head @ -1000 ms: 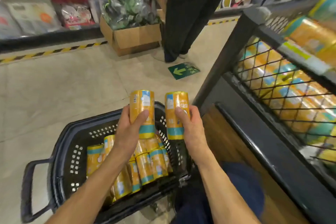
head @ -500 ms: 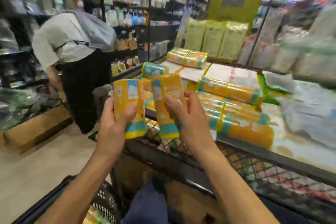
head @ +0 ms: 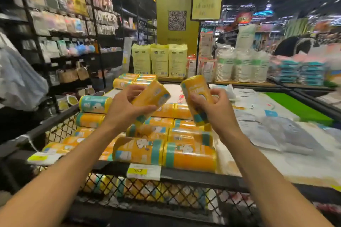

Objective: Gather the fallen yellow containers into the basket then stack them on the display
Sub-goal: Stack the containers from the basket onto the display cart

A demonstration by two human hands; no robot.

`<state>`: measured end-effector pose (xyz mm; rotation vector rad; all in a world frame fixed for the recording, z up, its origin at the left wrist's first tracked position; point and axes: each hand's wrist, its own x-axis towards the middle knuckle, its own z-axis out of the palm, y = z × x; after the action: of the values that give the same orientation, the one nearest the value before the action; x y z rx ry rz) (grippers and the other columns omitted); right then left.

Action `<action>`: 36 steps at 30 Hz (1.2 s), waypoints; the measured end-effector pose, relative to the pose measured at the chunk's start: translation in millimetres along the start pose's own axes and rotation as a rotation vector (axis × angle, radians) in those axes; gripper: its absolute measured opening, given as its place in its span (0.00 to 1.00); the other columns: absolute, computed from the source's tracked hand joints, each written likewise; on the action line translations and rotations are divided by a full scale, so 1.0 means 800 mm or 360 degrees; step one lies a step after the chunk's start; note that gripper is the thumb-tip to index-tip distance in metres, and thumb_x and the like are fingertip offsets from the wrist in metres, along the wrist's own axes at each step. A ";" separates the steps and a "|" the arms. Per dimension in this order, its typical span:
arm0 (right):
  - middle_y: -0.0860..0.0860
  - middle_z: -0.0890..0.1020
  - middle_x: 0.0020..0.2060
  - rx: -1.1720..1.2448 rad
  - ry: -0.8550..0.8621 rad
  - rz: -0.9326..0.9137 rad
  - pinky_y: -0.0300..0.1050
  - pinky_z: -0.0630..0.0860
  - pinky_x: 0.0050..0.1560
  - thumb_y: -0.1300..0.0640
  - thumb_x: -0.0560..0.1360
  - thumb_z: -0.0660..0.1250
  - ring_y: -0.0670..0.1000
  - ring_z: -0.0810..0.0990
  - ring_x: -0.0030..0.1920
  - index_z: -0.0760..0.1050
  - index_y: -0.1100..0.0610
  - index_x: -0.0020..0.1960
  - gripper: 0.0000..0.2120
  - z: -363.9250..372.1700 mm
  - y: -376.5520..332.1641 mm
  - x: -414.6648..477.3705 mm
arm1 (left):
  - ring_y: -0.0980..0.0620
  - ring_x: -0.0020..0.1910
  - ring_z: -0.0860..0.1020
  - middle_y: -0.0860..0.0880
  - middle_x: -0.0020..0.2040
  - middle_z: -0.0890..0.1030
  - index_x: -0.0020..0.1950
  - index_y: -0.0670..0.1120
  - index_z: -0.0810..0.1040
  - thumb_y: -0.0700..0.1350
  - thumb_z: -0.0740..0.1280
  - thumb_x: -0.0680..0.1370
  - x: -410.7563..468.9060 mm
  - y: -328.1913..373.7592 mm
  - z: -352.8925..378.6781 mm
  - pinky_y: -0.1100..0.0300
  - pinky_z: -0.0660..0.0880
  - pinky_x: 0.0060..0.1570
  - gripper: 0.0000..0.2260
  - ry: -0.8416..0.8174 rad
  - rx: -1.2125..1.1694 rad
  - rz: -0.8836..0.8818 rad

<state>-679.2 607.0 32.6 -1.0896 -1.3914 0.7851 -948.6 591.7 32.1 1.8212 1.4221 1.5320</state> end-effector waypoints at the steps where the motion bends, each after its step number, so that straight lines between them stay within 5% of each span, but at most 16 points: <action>1: 0.48 0.84 0.51 -0.0093 -0.0023 0.0000 0.59 0.85 0.51 0.36 0.66 0.79 0.50 0.86 0.49 0.72 0.45 0.58 0.27 0.000 0.006 0.015 | 0.61 0.54 0.81 0.59 0.58 0.81 0.60 0.58 0.80 0.50 0.84 0.65 0.013 -0.005 0.001 0.62 0.80 0.48 0.26 -0.0080 0.0076 0.0003; 10: 0.42 0.85 0.51 -0.0863 -0.0616 -0.0060 0.44 0.79 0.52 0.39 0.63 0.83 0.45 0.83 0.52 0.84 0.47 0.58 0.27 0.005 0.066 0.091 | 0.63 0.53 0.81 0.59 0.52 0.86 0.53 0.57 0.87 0.47 0.84 0.66 0.074 -0.078 0.005 0.59 0.76 0.59 0.17 -0.0575 0.0239 -0.0238; 16: 0.44 0.85 0.50 -0.0668 -0.0684 0.0037 0.37 0.80 0.47 0.47 0.65 0.84 0.42 0.83 0.49 0.85 0.47 0.56 0.21 0.003 0.078 0.080 | 0.61 0.55 0.82 0.60 0.56 0.85 0.57 0.57 0.87 0.49 0.80 0.71 0.070 -0.093 0.009 0.57 0.78 0.57 0.15 -0.0629 0.0059 -0.0312; 21: 0.43 0.87 0.50 -0.0593 -0.0830 0.0182 0.46 0.82 0.57 0.48 0.73 0.79 0.44 0.85 0.51 0.86 0.46 0.56 0.12 0.003 0.082 0.073 | 0.48 0.54 0.85 0.49 0.57 0.85 0.61 0.53 0.84 0.47 0.72 0.80 0.058 -0.103 0.015 0.57 0.82 0.47 0.10 -0.0873 -0.0152 -0.0606; 25: 0.45 0.87 0.50 -0.0581 -0.0776 0.0154 0.47 0.80 0.58 0.45 0.78 0.72 0.48 0.85 0.53 0.86 0.47 0.55 0.09 0.003 0.083 0.064 | 0.43 0.57 0.84 0.46 0.58 0.85 0.59 0.52 0.85 0.48 0.71 0.80 0.056 -0.107 0.011 0.47 0.81 0.56 0.09 -0.0839 -0.0183 -0.0621; 29: 0.46 0.87 0.51 -0.0328 -0.0389 0.0157 0.48 0.78 0.62 0.43 0.79 0.70 0.48 0.84 0.55 0.84 0.51 0.58 0.14 -0.006 0.067 0.067 | 0.51 0.62 0.81 0.55 0.58 0.85 0.57 0.55 0.86 0.51 0.70 0.81 0.050 -0.092 -0.002 0.42 0.74 0.69 0.08 -0.0531 -0.0080 -0.0530; 36: 0.47 0.85 0.57 0.0019 -0.0436 0.0082 0.48 0.76 0.62 0.40 0.80 0.66 0.47 0.83 0.58 0.78 0.51 0.64 0.20 0.048 -0.009 0.008 | 0.54 0.60 0.82 0.50 0.57 0.86 0.62 0.49 0.82 0.53 0.69 0.75 -0.062 0.002 -0.062 0.53 0.76 0.64 0.17 0.0032 -0.0507 -0.0323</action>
<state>-717.3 615.6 36.7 -1.0401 -1.5893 1.0081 -986.8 533.3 24.5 1.4341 1.2442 1.5707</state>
